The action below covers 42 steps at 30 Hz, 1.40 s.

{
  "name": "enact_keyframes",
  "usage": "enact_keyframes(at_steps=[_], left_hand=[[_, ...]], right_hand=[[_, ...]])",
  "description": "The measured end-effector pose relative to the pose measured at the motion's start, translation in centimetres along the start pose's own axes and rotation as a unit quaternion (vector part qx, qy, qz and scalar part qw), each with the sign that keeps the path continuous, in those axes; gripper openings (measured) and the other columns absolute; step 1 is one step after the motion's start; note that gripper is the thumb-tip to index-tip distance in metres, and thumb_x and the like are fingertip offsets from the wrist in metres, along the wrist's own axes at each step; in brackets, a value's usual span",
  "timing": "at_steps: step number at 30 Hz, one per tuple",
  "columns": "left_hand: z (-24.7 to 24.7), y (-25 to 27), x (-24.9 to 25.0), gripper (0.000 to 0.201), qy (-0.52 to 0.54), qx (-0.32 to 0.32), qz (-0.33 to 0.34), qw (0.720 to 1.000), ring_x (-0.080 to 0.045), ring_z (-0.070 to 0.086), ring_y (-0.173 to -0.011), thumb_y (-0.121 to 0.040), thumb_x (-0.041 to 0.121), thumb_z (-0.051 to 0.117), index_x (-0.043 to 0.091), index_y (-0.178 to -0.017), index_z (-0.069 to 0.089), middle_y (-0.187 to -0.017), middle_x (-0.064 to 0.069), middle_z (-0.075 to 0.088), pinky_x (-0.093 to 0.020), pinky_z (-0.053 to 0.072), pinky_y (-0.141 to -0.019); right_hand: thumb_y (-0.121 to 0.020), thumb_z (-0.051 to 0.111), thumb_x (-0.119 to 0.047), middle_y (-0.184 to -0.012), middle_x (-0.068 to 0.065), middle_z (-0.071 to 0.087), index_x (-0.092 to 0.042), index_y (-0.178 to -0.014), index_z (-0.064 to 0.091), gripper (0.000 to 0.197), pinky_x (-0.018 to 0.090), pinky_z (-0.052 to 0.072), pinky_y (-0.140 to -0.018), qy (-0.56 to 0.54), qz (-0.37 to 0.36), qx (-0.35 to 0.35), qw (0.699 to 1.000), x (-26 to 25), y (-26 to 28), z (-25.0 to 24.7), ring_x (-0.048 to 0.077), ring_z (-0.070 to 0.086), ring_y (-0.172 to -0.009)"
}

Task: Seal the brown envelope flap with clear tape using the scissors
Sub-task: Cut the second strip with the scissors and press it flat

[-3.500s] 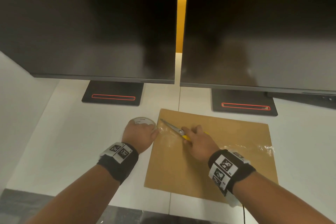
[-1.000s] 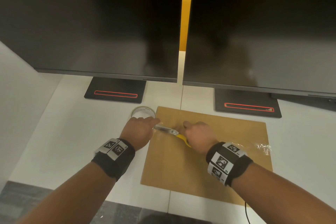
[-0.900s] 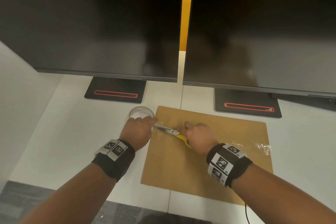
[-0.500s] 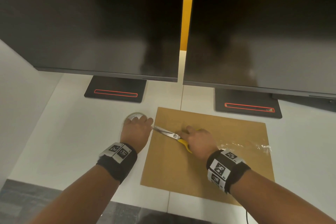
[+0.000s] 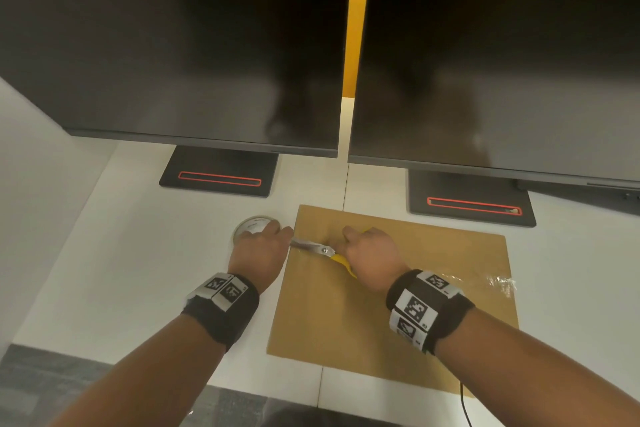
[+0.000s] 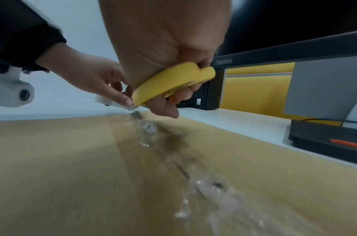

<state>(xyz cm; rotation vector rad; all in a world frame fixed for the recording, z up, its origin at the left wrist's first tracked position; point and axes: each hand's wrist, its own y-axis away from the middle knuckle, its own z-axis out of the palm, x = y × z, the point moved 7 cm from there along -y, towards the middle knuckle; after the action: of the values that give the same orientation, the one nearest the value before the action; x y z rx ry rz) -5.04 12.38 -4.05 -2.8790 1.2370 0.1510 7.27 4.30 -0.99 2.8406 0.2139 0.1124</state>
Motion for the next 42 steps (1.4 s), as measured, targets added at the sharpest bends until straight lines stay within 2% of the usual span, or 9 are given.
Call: enact_keyframes(at_steps=[4,10,14,18,21,24,31,36,42], left_hand=[[-0.5,-0.1,0.0,0.024,0.005,0.000,-0.008,1.000,-0.020,0.046,-0.030,-0.059,0.011,0.084,0.016,-0.068,0.062,-0.062,-0.001,0.056,-0.023,0.032,-0.036],[-0.2,-0.1,-0.1,0.025,0.028,-0.009,-0.024,0.999,-0.021,0.043,-0.027,-0.059,0.011,0.085,0.014,-0.065,0.061,-0.062,-0.002,0.055,-0.019,0.031,-0.031],[0.2,0.4,-0.1,0.026,0.033,-0.021,-0.030,0.999,-0.019,0.043,-0.026,-0.058,0.010,0.085,0.014,-0.067,0.062,-0.063,-0.002,0.055,-0.019,0.033,-0.027],[0.4,0.5,-0.2,0.025,0.054,-0.030,-0.041,0.997,-0.019,0.047,-0.030,-0.062,0.010,0.084,0.015,-0.071,0.061,-0.068,-0.002,0.055,-0.021,0.035,-0.027],[0.4,0.6,-0.3,0.008,0.083,-0.068,-0.075,0.991,-0.024,0.063,-0.058,-0.088,0.012,0.062,0.015,-0.096,0.060,-0.095,-0.005,0.057,-0.030,0.043,-0.042],[1.1,1.1,-0.2,0.021,0.099,-0.096,-0.108,0.985,-0.026,0.065,-0.080,-0.097,0.010,0.042,0.015,-0.115,0.051,-0.116,-0.006,0.049,-0.032,0.049,-0.058],[1.0,0.4,-2.6,0.025,0.146,-0.077,-0.157,0.974,-0.032,0.062,-0.091,-0.091,0.002,0.045,0.011,-0.114,0.044,-0.114,-0.008,0.043,-0.037,0.058,-0.066],[-0.2,0.9,-4.4,0.022,0.208,-0.021,-0.190,0.959,-0.033,0.060,-0.095,-0.101,0.017,0.038,0.009,-0.116,0.051,-0.119,-0.011,0.051,-0.044,0.055,-0.074],[0.7,2.9,-5.6,0.031,0.187,-0.050,-0.175,0.965,-0.028,0.058,-0.107,-0.102,0.025,0.036,0.016,-0.130,0.046,-0.126,-0.006,0.053,-0.042,0.054,-0.074]], right_hand=[[-0.087,0.041,0.004,-0.108,0.011,0.054,-0.018,-0.133,0.045,0.051,0.028,0.009,-0.045,-0.020,0.002,-0.041,0.999,0.1,-0.2,0.2,0.017,0.020,-0.048],[-0.090,0.038,0.001,-0.111,0.011,0.054,-0.019,-0.136,0.042,0.050,0.033,0.025,-0.053,-0.050,0.024,-0.071,0.996,-0.3,0.2,0.3,0.026,0.043,-0.060],[-0.089,0.039,0.001,-0.111,0.012,0.053,-0.017,-0.134,0.044,0.048,0.032,0.022,-0.049,-0.059,0.023,-0.078,0.995,-0.7,0.3,0.8,0.022,0.030,-0.052],[-0.090,0.038,0.000,-0.114,0.012,0.054,-0.019,-0.136,0.041,0.049,0.033,0.030,-0.063,-0.058,0.026,-0.068,0.996,-0.6,0.3,0.7,0.033,0.054,-0.075],[-0.092,0.038,-0.002,-0.115,0.011,0.055,-0.022,-0.137,0.040,0.050,0.032,0.030,-0.064,-0.067,0.030,-0.066,0.995,-0.4,0.2,1.0,0.033,0.060,-0.087],[-0.092,0.038,-0.003,-0.118,0.013,0.054,-0.016,-0.133,0.044,0.043,0.034,0.034,-0.065,-0.085,0.043,-0.085,0.992,-0.3,0.3,1.6,0.034,0.061,-0.090],[-0.090,0.042,-0.010,-0.141,0.006,0.042,-0.030,-0.143,0.033,0.057,0.038,0.048,-0.080,-0.149,0.068,-0.091,0.982,0.0,0.8,4.1,0.034,0.061,-0.095],[-0.088,0.043,-0.010,-0.136,0.005,0.044,-0.032,-0.141,0.035,0.058,0.036,0.047,-0.081,-0.170,0.072,-0.088,0.979,0.3,1.1,4.1,0.035,0.060,-0.096],[-0.091,0.048,-0.028,-0.130,0.011,0.038,-0.027,-0.139,0.039,0.050,0.039,0.047,-0.092,-0.281,0.108,-0.092,0.949,0.8,1.3,3.8,0.037,0.052,-0.108]])
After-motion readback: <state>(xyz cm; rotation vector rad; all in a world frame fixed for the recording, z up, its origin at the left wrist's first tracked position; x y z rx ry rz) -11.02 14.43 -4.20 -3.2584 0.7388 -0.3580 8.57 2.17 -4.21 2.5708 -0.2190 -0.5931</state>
